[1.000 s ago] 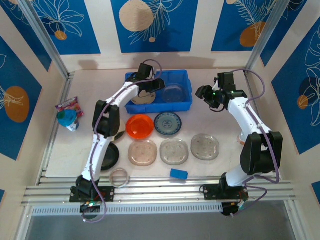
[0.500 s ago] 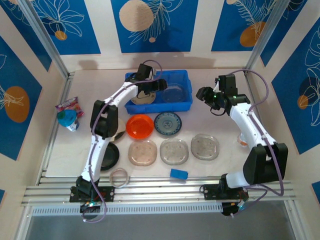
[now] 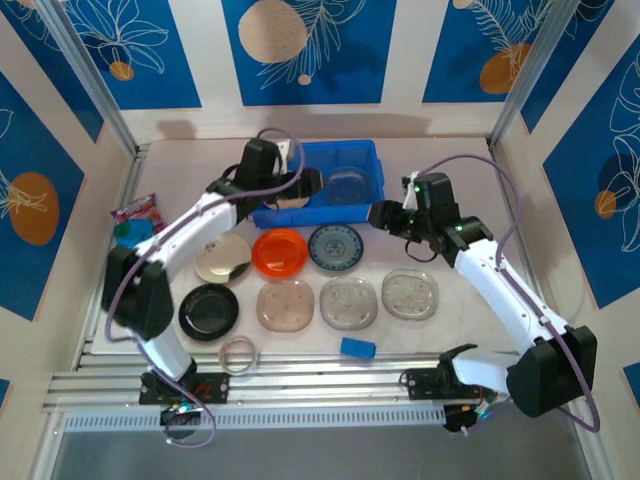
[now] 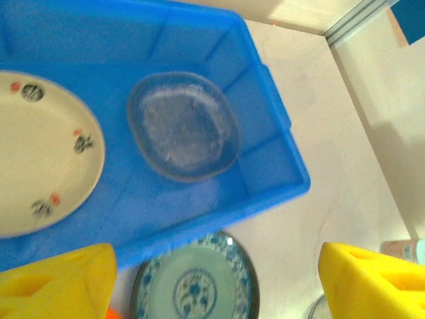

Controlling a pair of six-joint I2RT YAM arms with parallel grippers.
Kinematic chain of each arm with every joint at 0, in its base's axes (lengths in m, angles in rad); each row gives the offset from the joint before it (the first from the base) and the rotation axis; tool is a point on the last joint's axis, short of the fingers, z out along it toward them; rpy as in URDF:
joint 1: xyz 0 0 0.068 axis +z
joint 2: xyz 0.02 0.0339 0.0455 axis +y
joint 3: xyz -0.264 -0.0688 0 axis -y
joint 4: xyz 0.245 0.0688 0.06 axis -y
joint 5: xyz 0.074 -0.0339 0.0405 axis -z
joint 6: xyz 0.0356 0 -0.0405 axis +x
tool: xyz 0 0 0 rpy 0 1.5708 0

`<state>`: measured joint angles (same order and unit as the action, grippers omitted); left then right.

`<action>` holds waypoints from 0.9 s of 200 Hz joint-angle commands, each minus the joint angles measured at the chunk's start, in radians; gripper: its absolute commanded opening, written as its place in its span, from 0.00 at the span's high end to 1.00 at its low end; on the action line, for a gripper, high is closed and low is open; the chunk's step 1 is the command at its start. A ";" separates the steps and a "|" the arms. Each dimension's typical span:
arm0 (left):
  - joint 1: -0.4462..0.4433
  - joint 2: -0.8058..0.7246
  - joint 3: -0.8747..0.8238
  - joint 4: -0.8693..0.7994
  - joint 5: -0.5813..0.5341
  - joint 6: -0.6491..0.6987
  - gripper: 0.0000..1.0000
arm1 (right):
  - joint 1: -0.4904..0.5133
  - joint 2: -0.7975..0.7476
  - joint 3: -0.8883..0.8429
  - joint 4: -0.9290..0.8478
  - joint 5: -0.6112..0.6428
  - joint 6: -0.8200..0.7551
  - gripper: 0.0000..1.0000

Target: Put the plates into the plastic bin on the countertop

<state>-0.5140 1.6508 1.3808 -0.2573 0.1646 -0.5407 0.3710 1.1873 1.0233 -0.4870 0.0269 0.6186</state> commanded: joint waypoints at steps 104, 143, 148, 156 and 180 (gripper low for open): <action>0.103 -0.642 -0.496 -0.262 -0.254 -0.008 0.17 | 0.280 0.063 -0.004 -0.044 0.041 0.005 0.44; 0.186 -0.631 -0.504 -0.278 -0.151 0.027 0.17 | 0.299 0.179 0.107 -0.061 -0.078 -0.015 0.45; 0.194 -0.631 -0.512 -0.265 -0.133 0.032 0.17 | 0.310 0.198 0.119 -0.056 -0.087 -0.020 0.45; 0.207 -0.630 -0.523 -0.249 -0.112 0.035 0.18 | 0.331 0.231 0.136 -0.043 -0.096 -0.029 0.45; 0.246 -0.646 -0.534 -0.233 -0.047 0.034 0.18 | 0.401 0.337 0.216 -0.036 -0.110 -0.033 0.46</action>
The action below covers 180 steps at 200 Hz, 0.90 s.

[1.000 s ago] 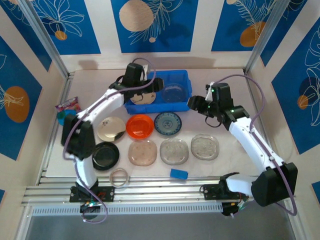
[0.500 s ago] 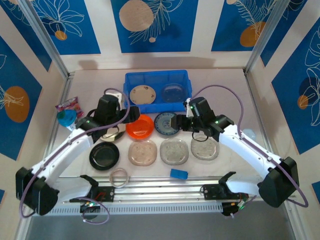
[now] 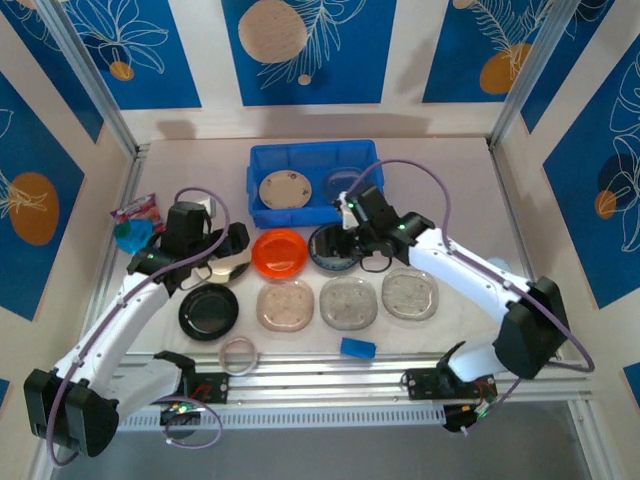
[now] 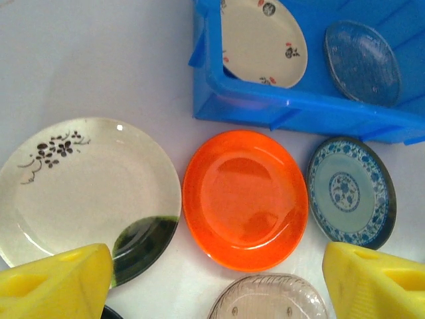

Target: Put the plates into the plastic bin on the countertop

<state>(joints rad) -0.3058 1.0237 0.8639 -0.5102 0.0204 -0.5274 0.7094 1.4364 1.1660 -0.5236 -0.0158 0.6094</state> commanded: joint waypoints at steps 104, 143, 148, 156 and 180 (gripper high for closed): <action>0.168 -0.128 -0.206 0.244 0.252 -0.146 0.18 | 0.209 0.427 0.230 0.124 -0.164 0.011 0.65; 0.185 -0.073 -0.163 0.228 0.267 -0.148 0.18 | 0.209 0.509 0.309 0.111 -0.235 0.007 0.64; 0.187 -0.067 -0.162 0.230 0.270 -0.149 0.18 | 0.208 0.519 0.318 0.111 -0.243 0.008 0.64; 0.193 -0.059 -0.159 0.230 0.276 -0.147 0.18 | 0.208 0.537 0.334 0.107 -0.262 0.008 0.63; 0.225 -0.034 -0.157 0.229 0.295 -0.144 0.18 | 0.211 0.609 0.395 0.081 -0.305 0.002 0.63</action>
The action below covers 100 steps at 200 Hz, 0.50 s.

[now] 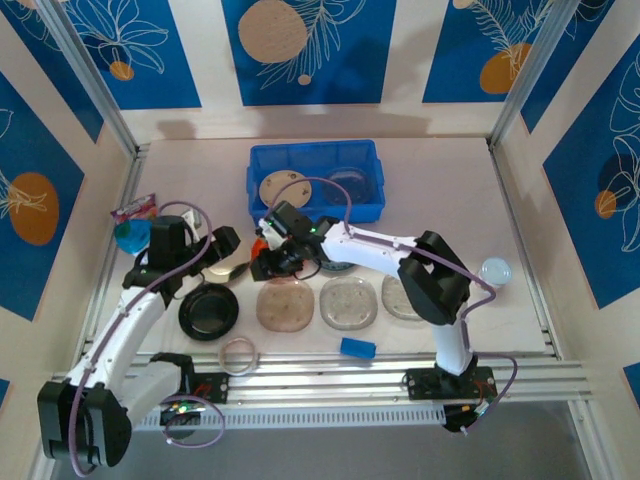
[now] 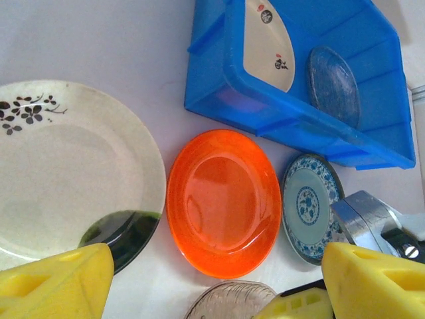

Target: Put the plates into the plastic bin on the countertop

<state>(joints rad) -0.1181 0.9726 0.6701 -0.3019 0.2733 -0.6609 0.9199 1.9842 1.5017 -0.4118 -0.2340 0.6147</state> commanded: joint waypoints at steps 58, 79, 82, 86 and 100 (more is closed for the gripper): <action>0.126 0.011 -0.004 0.073 0.091 -0.029 0.18 | 0.009 0.209 0.176 -0.048 -0.189 -0.010 0.74; 0.165 -0.004 -0.028 0.092 0.111 -0.043 0.19 | 0.018 0.229 0.196 -0.050 -0.203 -0.012 0.73; 0.170 -0.006 -0.030 0.093 0.114 -0.045 0.19 | 0.018 0.233 0.199 -0.053 -0.204 -0.013 0.73; 0.175 -0.008 -0.032 0.096 0.118 -0.045 0.19 | 0.020 0.239 0.205 -0.058 -0.205 -0.015 0.73; 0.185 -0.010 -0.032 0.095 0.122 -0.037 0.19 | 0.020 0.256 0.220 -0.070 -0.208 -0.014 0.72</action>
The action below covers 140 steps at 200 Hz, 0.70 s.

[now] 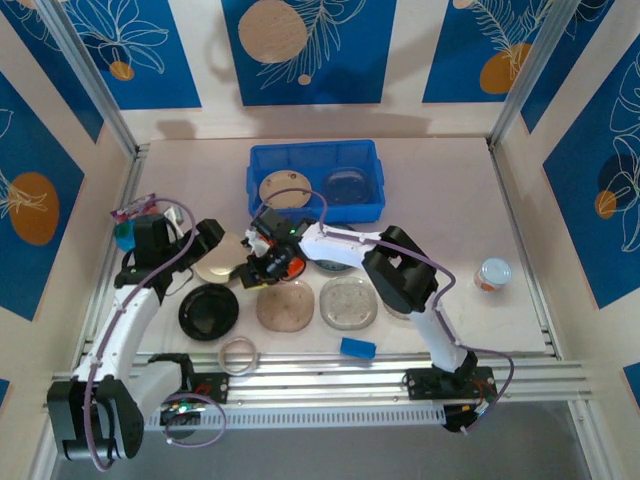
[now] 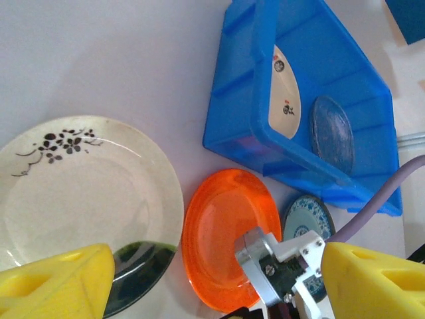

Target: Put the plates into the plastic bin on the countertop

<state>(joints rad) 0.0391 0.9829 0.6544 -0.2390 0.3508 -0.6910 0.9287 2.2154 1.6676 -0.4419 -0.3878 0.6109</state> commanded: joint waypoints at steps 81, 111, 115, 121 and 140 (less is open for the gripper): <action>0.057 -0.026 -0.042 0.038 0.066 0.012 0.19 | 0.034 0.108 0.149 -0.110 -0.071 -0.037 0.68; 0.072 -0.024 -0.054 0.046 0.077 0.014 0.18 | 0.044 0.137 0.183 -0.137 -0.061 -0.046 0.68; 0.074 -0.024 -0.055 0.046 0.077 0.015 0.18 | 0.045 0.141 0.187 -0.141 -0.058 -0.046 0.68; 0.075 -0.025 -0.059 0.046 0.077 0.013 0.18 | 0.045 0.146 0.195 -0.149 -0.057 -0.047 0.68; 0.080 -0.028 -0.071 0.051 0.078 0.011 0.18 | 0.047 0.161 0.211 -0.159 -0.059 -0.052 0.68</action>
<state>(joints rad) 0.0994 0.9760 0.6056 -0.2165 0.4004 -0.6903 0.9688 2.3516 1.8362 -0.5503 -0.4263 0.5800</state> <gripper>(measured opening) 0.816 0.316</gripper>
